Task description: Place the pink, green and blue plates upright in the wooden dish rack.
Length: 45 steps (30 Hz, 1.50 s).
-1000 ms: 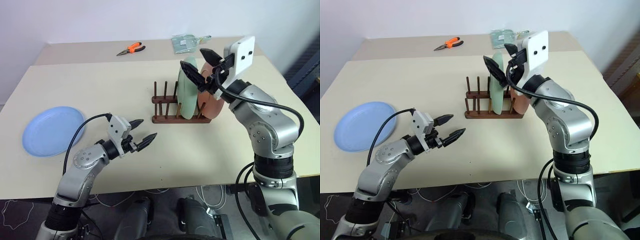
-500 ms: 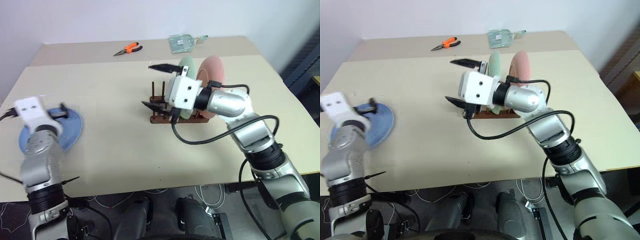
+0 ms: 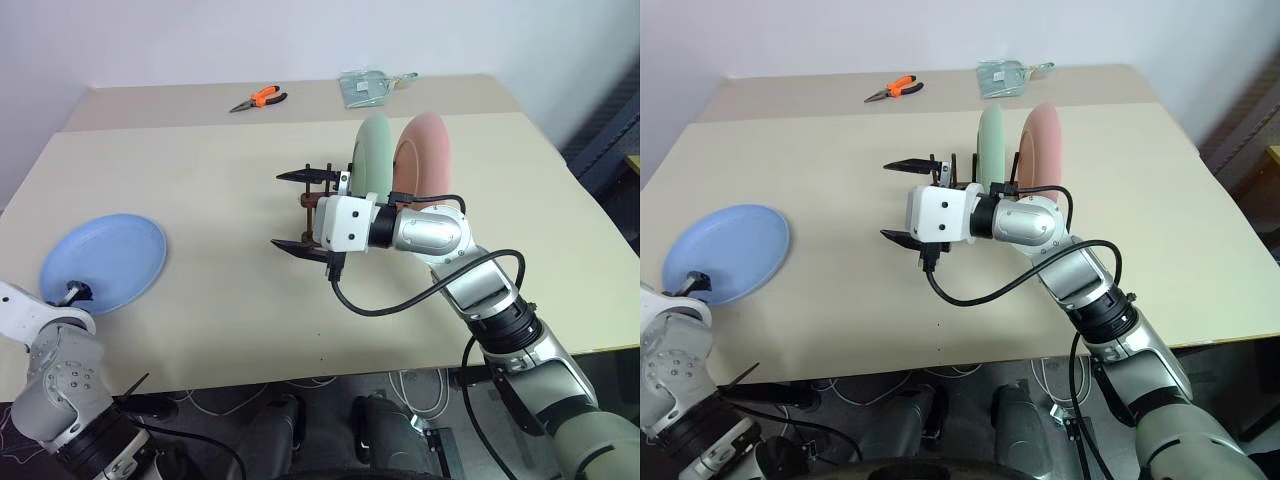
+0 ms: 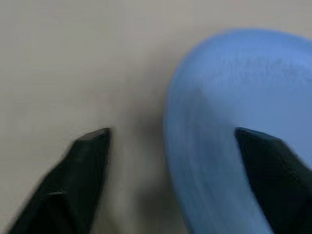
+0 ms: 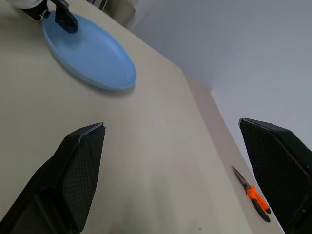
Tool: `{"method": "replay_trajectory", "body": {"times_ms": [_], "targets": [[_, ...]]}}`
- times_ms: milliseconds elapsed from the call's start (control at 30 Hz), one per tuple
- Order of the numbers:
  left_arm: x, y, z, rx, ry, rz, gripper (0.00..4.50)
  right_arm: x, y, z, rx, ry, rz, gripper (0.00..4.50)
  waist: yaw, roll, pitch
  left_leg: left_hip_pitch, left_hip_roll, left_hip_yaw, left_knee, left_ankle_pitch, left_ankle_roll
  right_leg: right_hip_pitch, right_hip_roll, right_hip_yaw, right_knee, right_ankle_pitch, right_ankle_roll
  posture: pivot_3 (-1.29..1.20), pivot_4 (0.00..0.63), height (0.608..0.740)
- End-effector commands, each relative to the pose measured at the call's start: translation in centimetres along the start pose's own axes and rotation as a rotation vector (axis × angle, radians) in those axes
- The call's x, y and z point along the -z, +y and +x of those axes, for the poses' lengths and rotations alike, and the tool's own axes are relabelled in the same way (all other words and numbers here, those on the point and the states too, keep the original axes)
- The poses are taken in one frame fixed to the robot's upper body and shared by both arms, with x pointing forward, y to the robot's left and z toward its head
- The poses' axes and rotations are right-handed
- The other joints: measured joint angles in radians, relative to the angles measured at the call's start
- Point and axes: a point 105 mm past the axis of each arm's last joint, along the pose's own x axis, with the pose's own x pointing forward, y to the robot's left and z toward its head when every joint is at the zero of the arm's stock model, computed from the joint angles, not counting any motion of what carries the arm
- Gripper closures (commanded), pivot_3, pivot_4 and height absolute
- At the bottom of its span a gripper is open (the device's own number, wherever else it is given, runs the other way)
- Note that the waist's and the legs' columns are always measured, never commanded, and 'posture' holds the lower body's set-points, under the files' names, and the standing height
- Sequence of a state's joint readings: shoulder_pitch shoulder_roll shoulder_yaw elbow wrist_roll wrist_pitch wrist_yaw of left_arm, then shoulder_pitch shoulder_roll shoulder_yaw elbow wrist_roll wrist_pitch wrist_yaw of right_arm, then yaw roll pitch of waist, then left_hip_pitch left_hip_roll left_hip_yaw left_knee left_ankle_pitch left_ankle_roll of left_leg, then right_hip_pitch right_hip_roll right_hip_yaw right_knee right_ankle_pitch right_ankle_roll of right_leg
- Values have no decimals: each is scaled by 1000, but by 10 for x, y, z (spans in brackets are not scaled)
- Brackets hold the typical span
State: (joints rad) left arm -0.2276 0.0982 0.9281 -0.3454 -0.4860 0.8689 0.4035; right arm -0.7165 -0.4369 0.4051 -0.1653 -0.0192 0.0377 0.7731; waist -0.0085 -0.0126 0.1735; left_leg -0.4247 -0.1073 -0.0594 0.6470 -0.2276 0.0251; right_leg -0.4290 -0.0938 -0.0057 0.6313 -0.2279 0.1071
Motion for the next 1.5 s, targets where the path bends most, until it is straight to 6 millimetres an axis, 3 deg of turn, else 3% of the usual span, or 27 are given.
{"method": "replay_trajectory", "body": {"times_ms": [33, 167, 267, 400, 500, 567, 733, 933, 1033, 1167, 1267, 1367, 1467, 1500], "targets": [[-9, -4, -3, 20, -27, -64, 2431, -8, -5, 0, 24, -32, -29, 0, 0, 0, 0, 0, 0, 0, 0, 0, 0, 0, 0, 0, 0, 0, 0, 0, 150, 740], [-5, -19, 1, 81, 20, -123, 4480, -6, -6, -2, 39, -22, -22, 0, 2, 0, 0, 0, 0, 0, 0, 0, -1, 0, 0, 0, 0, 0, 0, 0, 150, 740], [-8, -40, -1, 179, 22, -104, 4480, -4, -6, -3, 38, -14, -1, 0, 0, -1, 0, 1, 0, 0, 0, 0, -1, 0, 0, 0, 0, 0, 0, 0, 150, 740], [-38, -101, -20, 435, -112, -11, 4480, -5, -11, -5, 58, -2, -26, 0, 11, -2, 0, 1, 0, -1, 0, 1, -1, 0, 1, 0, 0, 0, 0, 0, 150, 740], [-65, -162, -55, 689, -230, 57, 4480, -7, -13, -3, 63, -3, -84, 0, 18, -2, 0, 1, 0, -1, 0, 1, -2, 0, 2, 0, 0, 0, 0, 0, 150, 740], [-74, -184, -73, 791, -284, 108, 4480, -8, -13, -1, 61, -5, -108, 0, 17, -2, 0, 1, -1, 0, 0, 0, -2, 0, 2, 0, -1, 0, 0, 0, 150, 740], [-86, -233, -117, 997, -378, 192, 4480, -2, -21, 14, 86, 46, -219, 0, 2, -2, 0, 1, 0, 0, -2, 2, -2, 0, 3, 1, 0, 0, 0, 0, 150, 740], [-83, -257, -148, 1128, -395, 196, 4480, 13, -35, 33, 141, 124, -307, 0, -6, -2, 0, 1, 1, 0, -2, 3, -3, -1, 5, 2, 1, 1, -1, 0, 150, 740], [-79, -258, -151, 1142, -382, 203, 4500, 19, -35, 37, 143, 152, -341, 955, -4, -2, 0, 1, 1, -1, -3, 3, -3, -2, 5, 2, 1, 1, -1, 0, 150, 740], [-74, -254, -147, 1132, -369, 209, 4500, 18, -37, 38, 161, 152, -347, 2967, -4, -2, 0, 1, 1, -1, -3, 3, -3, -2, 5, 2, 1, 1, -1, 0, 150, 740], [-74, -252, -145, 1131, -365, 194, 3422, 15, -36, 38, 163, 144, -358, 4499, -4, -2, 0, 1, 1, -1, -3, 3, -3, -2, 6, 2, 1, 1, -1, 0, 150, 740], [-79, -250, -144, 1123, -371, 141, 1921, 13, -35, 39, 165, 139, -376, 4500, -4, -2, 1, 1, 1, -1, -2, 3, -3, -2, 6, 2, 1, 1, -1, 0, 150, 740], [-100, -242, -138, 1075, -418, 14, 436, 11, -34, 40, 173, 134, -395, 4500, -4, -2, 1, 1, 1, -1, -2, 3, -3, -2, 6, 2, 1, 1, -1, 0, 150, 740], [-110, -236, -131, 1044, -442, -23, 436, 10, -35, 41, 179, 131, -398, 4500, -4, -2, 1, 1, 1, -1, -2, 3, -3, -2, 6, 2, 1, 1, -1, 0, 150, 740]]}}
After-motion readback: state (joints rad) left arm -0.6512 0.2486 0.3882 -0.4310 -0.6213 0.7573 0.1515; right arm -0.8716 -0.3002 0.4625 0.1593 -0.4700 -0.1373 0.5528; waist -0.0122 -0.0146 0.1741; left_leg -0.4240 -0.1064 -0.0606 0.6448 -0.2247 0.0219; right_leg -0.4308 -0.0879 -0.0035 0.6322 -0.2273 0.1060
